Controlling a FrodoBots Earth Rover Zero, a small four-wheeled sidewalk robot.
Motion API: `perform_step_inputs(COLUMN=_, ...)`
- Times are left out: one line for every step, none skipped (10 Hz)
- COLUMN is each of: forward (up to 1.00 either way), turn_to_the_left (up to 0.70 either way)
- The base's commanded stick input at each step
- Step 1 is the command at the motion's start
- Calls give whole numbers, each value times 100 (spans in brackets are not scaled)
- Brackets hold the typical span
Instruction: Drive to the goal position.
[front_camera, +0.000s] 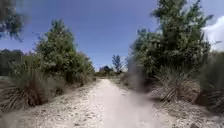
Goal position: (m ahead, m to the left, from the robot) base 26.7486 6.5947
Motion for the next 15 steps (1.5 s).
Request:
perform_step_inputs(forward=45, turn_to_the_left=2)
perform_step_inputs(forward=45, turn_to_the_left=2)
perform_step_inputs(forward=45, turn_to_the_left=2)
perform_step_inputs(forward=45, turn_to_the_left=2)
perform_step_inputs(forward=45, turn_to_the_left=2)
perform_step_inputs(forward=45, turn_to_the_left=2)
perform_step_inputs(forward=45, turn_to_the_left=2)
perform_step_inputs(forward=45, turn_to_the_left=2)
perform_step_inputs(forward=45, turn_to_the_left=2)
perform_step_inputs(forward=45, turn_to_the_left=2)
perform_step_inputs(forward=45, turn_to_the_left=2)
perform_step_inputs(forward=45, turn_to_the_left=2)
perform_step_inputs(forward=45, turn_to_the_left=2)
perform_step_inputs(forward=45, turn_to_the_left=2)
perform_step_inputs(forward=45, turn_to_the_left=2)
